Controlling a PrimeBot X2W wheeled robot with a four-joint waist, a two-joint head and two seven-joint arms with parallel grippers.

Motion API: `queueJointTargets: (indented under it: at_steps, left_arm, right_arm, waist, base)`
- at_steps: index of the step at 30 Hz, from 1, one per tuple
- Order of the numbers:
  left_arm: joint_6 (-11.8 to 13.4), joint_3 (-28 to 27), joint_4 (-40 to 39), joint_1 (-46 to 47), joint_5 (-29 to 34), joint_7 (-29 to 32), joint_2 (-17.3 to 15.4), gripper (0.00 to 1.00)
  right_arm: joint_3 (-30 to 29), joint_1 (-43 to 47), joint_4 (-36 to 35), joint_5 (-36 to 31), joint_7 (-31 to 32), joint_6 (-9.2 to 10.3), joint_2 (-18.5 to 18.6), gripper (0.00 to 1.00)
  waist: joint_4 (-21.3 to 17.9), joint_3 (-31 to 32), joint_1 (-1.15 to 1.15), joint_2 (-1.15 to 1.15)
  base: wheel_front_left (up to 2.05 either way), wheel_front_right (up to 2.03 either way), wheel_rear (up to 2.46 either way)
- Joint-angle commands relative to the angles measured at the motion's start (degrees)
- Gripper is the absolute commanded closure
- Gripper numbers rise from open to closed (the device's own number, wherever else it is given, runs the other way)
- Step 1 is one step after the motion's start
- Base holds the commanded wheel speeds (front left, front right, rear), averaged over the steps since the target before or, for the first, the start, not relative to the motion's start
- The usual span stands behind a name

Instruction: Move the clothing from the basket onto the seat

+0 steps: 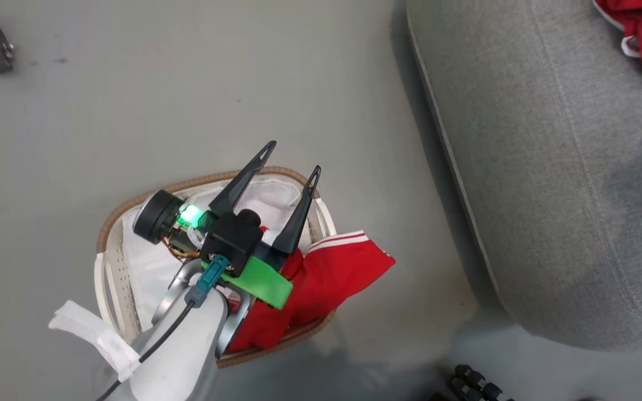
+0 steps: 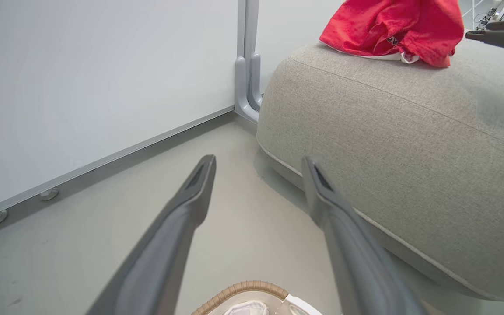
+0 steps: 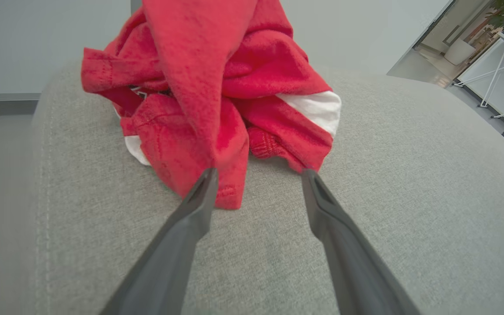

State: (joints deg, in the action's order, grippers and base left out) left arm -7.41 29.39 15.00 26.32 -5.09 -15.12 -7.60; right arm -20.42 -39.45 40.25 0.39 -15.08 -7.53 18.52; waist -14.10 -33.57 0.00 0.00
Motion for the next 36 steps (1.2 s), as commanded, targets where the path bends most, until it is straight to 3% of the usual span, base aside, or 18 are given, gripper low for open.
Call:
queueJointTargets:
  at_steps: [1,12,22,29,36]
  left_arm:
    - [0.2,-0.7,0.3,-1.4,-0.3,0.0,0.3,0.0]
    - [1.0,-6.0,1.6,-9.3,-0.5,0.0,2.0,0.0]
    - [3.5,-16.0,2.5,-15.8,-0.9,0.0,2.9,0.0]
    - [4.1,-22.2,3.1,-18.4,-0.5,0.0,3.2,0.0]
    - [3.5,-26.0,3.8,-21.8,0.1,0.0,3.8,0.0]
  right_arm:
    - [0.0,1.9,-1.3,0.3,-0.1,0.08,-0.8,0.0]
    - [5.8,12.3,-12.9,3.0,-0.1,0.08,-5.5,0.0]
    - [14.9,17.9,-19.6,4.1,-0.1,0.08,-11.0,0.0]
    - [17.1,21.4,-19.7,4.9,-0.1,0.08,-13.2,0.0]
    - [18.1,25.8,-19.1,5.3,-0.1,0.08,-14.5,0.0]
  waist:
    - [0.1,4.3,0.0,0.0]
    - [5.1,14.8,0.0,0.0]
    - [11.6,21.4,0.0,0.0]
    - [13.6,24.1,0.0,0.0]
    - [13.2,27.3,0.0,0.0]
  base:
    - [0.0,0.0,0.0]
    - [0.0,0.0,0.0]
    - [0.0,0.0,0.0]
    - [0.0,0.0,0.0]
    - [0.0,0.0,0.0]
